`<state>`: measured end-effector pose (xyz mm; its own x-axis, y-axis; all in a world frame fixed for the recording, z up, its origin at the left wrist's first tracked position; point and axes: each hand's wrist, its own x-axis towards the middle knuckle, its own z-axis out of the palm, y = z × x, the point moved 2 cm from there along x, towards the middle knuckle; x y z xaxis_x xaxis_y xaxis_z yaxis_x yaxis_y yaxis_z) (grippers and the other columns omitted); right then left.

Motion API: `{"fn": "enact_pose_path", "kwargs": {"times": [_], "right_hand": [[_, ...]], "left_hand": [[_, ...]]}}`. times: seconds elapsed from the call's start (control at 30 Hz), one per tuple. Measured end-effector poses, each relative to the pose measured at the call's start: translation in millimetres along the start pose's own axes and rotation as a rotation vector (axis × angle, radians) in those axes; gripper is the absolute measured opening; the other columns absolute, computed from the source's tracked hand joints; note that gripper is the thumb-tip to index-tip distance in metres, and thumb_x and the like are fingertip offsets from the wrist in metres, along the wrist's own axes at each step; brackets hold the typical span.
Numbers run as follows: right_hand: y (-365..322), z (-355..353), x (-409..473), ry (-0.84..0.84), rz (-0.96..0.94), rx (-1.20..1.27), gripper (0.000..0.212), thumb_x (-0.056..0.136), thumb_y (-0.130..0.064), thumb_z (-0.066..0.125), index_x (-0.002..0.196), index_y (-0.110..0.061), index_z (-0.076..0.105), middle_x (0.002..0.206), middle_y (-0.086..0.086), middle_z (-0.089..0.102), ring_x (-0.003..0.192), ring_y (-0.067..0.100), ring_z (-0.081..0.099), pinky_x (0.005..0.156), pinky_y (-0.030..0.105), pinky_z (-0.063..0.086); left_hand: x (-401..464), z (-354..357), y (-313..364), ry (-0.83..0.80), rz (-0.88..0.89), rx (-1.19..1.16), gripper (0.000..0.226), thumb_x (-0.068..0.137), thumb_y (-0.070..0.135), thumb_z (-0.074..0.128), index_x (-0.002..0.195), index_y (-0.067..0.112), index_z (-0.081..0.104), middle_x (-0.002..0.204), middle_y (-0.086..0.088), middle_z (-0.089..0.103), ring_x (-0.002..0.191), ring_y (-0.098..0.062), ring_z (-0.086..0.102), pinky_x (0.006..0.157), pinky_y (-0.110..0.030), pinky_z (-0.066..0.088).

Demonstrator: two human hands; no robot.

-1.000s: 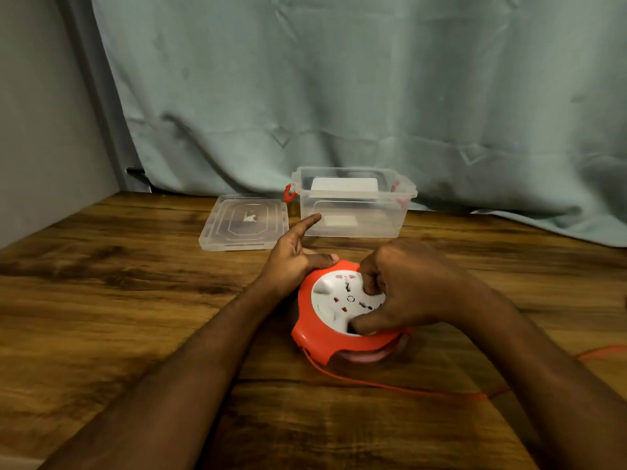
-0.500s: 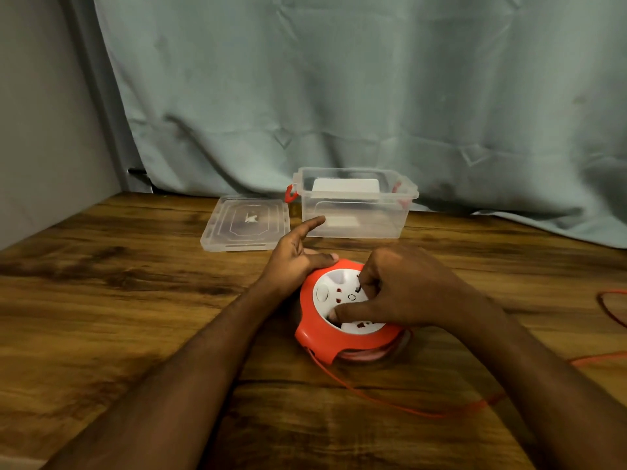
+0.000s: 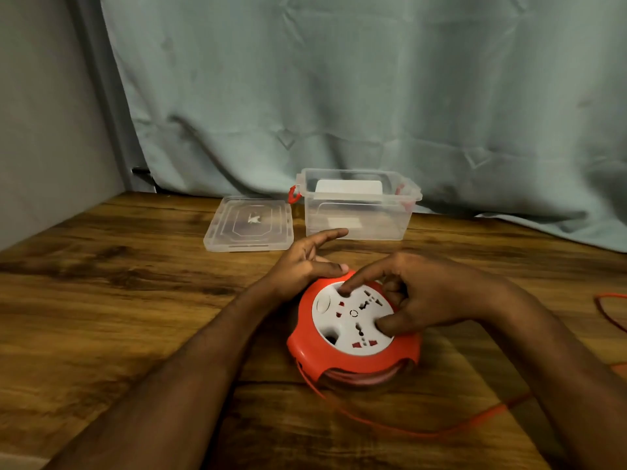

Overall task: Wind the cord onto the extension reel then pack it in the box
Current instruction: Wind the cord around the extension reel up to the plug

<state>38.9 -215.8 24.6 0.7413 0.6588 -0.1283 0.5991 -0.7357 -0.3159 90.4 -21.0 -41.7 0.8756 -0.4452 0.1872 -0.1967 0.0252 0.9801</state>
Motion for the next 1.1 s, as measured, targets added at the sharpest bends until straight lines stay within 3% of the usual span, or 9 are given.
{"fn": "enact_pose_path", "kwargs": {"times": [0.1, 0.23, 0.43, 0.6, 0.73, 0.87, 0.97, 1.1], "right_hand": [[-5, 1, -1, 0.011, 0.013, 0.034, 0.054, 0.082, -0.029, 0.083, 0.129, -0.046, 0.061, 0.06, -0.039, 0.059, 0.056, -0.012, 0.058, 0.046, 0.01, 0.04], [-8, 1, 0, 0.092, 0.042, -0.071, 0.058, 0.069, -0.049, 0.088, 0.123, -0.048, 0.066, 0.097, -0.029, 0.061, 0.079, -0.007, 0.059, 0.059, 0.012, 0.043], [-16, 6, 3, 0.153, 0.043, -0.198, 0.049, 0.065, -0.063, 0.086, 0.101, -0.033, 0.072, 0.067, -0.021, 0.05, 0.066, -0.009, 0.052, 0.051, 0.014, 0.032], [-16, 12, 9, 0.211, 0.043, -0.264, 0.05, 0.061, -0.072, 0.081, 0.076, -0.027, 0.065, 0.072, -0.016, 0.057, 0.07, 0.005, 0.054, 0.054, 0.021, 0.032], [-13, 12, 13, 0.217, 0.078, -0.256, 0.051, 0.062, -0.074, 0.08, 0.07, -0.025, 0.067, 0.07, -0.017, 0.059, 0.069, 0.004, 0.057, 0.052, 0.019, 0.031], [-14, 17, 16, 0.274, 0.096, -0.272, 0.061, 0.065, -0.081, 0.073, 0.058, -0.021, 0.061, 0.062, -0.009, 0.061, 0.063, 0.008, 0.059, 0.053, 0.02, 0.033], [-13, 19, 19, 0.296, 0.112, -0.241, 0.063, 0.068, -0.081, 0.069, 0.057, -0.02, 0.058, 0.062, -0.006, 0.065, 0.062, 0.009, 0.064, 0.053, 0.019, 0.038], [-9, 10, 13, 0.295, 0.074, -0.157, 0.047, 0.075, -0.073, 0.071, 0.07, -0.027, 0.066, 0.059, -0.019, 0.063, 0.06, -0.004, 0.063, 0.048, 0.013, 0.038]], "left_hand": [[0, 0, 0, -0.018, 0.006, 0.018, 0.066, 0.089, -0.006, 0.061, 0.147, 0.019, 0.039, 0.059, -0.004, 0.068, 0.05, -0.015, 0.065, 0.048, -0.024, 0.051], [1, -1, 0, 0.011, 0.003, -0.01, 0.069, 0.087, -0.006, 0.064, 0.146, 0.021, 0.042, 0.071, -0.012, 0.073, 0.059, -0.022, 0.071, 0.054, -0.027, 0.055], [0, -3, -1, 0.064, 0.017, -0.013, 0.068, 0.085, -0.008, 0.065, 0.143, 0.019, 0.045, 0.064, -0.005, 0.072, 0.055, -0.017, 0.069, 0.053, -0.024, 0.053], [2, -4, -4, 0.155, 0.023, -0.014, 0.064, 0.083, -0.007, 0.068, 0.138, 0.02, 0.052, 0.068, -0.011, 0.073, 0.059, -0.021, 0.069, 0.058, -0.029, 0.056], [4, -8, -8, 0.206, 0.025, 0.019, 0.06, 0.083, -0.001, 0.071, 0.135, 0.024, 0.055, 0.08, -0.023, 0.072, 0.069, -0.032, 0.07, 0.065, -0.038, 0.06], [6, -10, -11, 0.218, 0.026, 0.01, 0.058, 0.083, 0.0, 0.071, 0.133, 0.023, 0.056, 0.078, -0.022, 0.072, 0.066, -0.032, 0.07, 0.062, -0.036, 0.059], [6, -13, -11, 0.232, 0.025, -0.004, 0.053, 0.084, 0.0, 0.071, 0.131, 0.021, 0.058, 0.08, -0.021, 0.073, 0.067, -0.032, 0.071, 0.061, -0.035, 0.058], [6, -14, -12, 0.231, 0.021, -0.008, 0.053, 0.084, 0.002, 0.071, 0.132, 0.022, 0.057, 0.079, -0.021, 0.073, 0.065, -0.031, 0.07, 0.06, -0.035, 0.057]]}}
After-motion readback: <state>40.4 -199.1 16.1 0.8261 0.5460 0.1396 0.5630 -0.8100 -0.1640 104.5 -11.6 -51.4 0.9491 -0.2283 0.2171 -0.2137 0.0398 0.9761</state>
